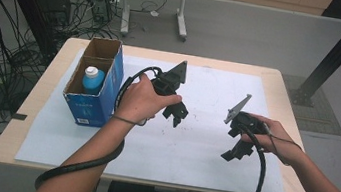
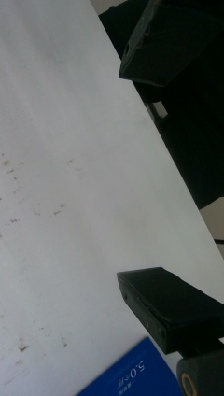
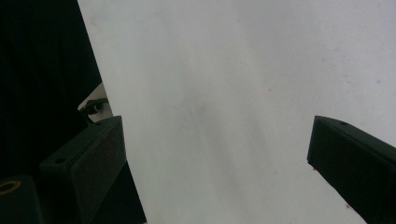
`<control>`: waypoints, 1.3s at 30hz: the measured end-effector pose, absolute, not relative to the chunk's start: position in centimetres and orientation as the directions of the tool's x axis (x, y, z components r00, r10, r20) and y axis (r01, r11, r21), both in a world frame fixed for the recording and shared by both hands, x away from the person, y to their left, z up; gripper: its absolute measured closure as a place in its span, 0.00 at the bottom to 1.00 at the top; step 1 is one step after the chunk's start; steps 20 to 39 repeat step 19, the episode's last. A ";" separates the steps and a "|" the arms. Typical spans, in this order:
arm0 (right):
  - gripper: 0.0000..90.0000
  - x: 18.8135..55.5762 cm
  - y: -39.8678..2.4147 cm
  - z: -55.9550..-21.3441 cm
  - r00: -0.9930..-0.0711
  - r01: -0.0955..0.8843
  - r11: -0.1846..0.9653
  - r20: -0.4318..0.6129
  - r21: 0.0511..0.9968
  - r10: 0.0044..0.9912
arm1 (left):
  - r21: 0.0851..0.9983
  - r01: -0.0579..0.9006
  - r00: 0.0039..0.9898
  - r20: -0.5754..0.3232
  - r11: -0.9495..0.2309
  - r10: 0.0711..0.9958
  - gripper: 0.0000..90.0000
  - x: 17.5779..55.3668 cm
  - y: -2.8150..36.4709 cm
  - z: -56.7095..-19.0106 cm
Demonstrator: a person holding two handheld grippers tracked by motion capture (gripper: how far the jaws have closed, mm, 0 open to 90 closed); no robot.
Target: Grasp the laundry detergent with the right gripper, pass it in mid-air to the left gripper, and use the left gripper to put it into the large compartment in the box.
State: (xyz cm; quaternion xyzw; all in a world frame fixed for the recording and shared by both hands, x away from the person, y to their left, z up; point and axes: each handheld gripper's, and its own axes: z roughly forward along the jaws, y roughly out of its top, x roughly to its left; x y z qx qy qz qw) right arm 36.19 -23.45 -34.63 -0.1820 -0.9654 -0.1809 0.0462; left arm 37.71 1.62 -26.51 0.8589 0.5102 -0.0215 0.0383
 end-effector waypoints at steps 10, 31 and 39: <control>0.05 36.1 -23.5 -34.6 -0.926 0.376 0.867 0.154 0.327 0.344 | 0.039 0.877 0.480 -0.086 -0.479 0.873 0.05 37.5 1.6 -26.9; 0.05 34.9 -23.8 -34.3 -0.924 0.382 0.862 0.145 0.332 0.354 | 0.055 0.873 0.488 -0.094 -0.485 0.868 0.05 37.1 1.4 -26.7; 0.05 34.9 -23.8 -34.3 -0.924 0.382 0.862 0.145 0.332 0.354 | 0.055 0.873 0.488 -0.094 -0.485 0.868 0.05 37.1 1.4 -26.7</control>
